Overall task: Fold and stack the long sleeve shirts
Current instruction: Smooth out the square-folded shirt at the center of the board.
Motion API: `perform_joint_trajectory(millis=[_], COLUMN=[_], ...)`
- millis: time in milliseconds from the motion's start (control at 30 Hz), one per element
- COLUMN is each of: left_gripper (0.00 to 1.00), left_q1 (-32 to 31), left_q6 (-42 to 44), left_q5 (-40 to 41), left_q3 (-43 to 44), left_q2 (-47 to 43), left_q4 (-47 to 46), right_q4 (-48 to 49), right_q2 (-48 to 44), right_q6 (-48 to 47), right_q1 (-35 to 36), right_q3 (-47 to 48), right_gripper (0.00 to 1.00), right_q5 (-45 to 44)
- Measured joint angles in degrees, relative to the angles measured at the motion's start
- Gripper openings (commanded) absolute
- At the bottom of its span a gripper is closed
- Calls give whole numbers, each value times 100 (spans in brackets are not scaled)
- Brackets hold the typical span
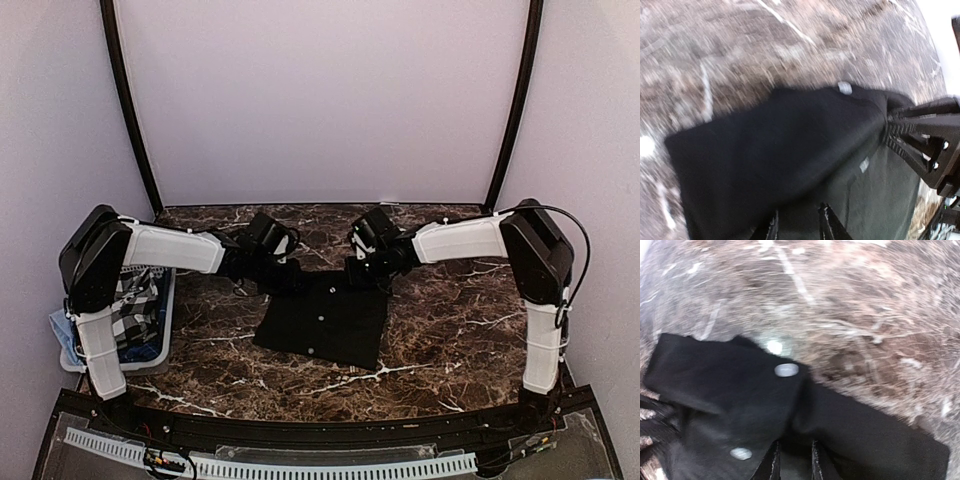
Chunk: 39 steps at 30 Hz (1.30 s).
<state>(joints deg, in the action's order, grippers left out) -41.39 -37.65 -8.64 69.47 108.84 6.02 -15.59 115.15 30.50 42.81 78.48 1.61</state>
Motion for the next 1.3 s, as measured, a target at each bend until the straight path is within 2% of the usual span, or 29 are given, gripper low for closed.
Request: perform_joint_trajectory(millis=[200,433,700,833,1033,1300], left_gripper=[28,28,28,28,28,30], left_q1=[341,640,704,732,772,791], left_q6=[190,356,402,402,448,614], left_q5=[129,90,98,98,98,111], left_q3=[619,1257,1388,1397,1486,1663], left_q2=[448,1224,1342,1342,1342,1338], left_q4=[101,138,267,304,444,623], right_q4=[-136,-315,-479,-505,-533,-951], right_q2=[260,236,-420,-367,195,1521], right_q6=[-4,-24,4,4,2,17], right_q1=[-258,-229,-142,61,323,214], right_q3=[203,302,197,444,1038,2216], right_gripper=[22,23,24,24,24,24], right_q5=[33,4,-131,-170,-168,-306])
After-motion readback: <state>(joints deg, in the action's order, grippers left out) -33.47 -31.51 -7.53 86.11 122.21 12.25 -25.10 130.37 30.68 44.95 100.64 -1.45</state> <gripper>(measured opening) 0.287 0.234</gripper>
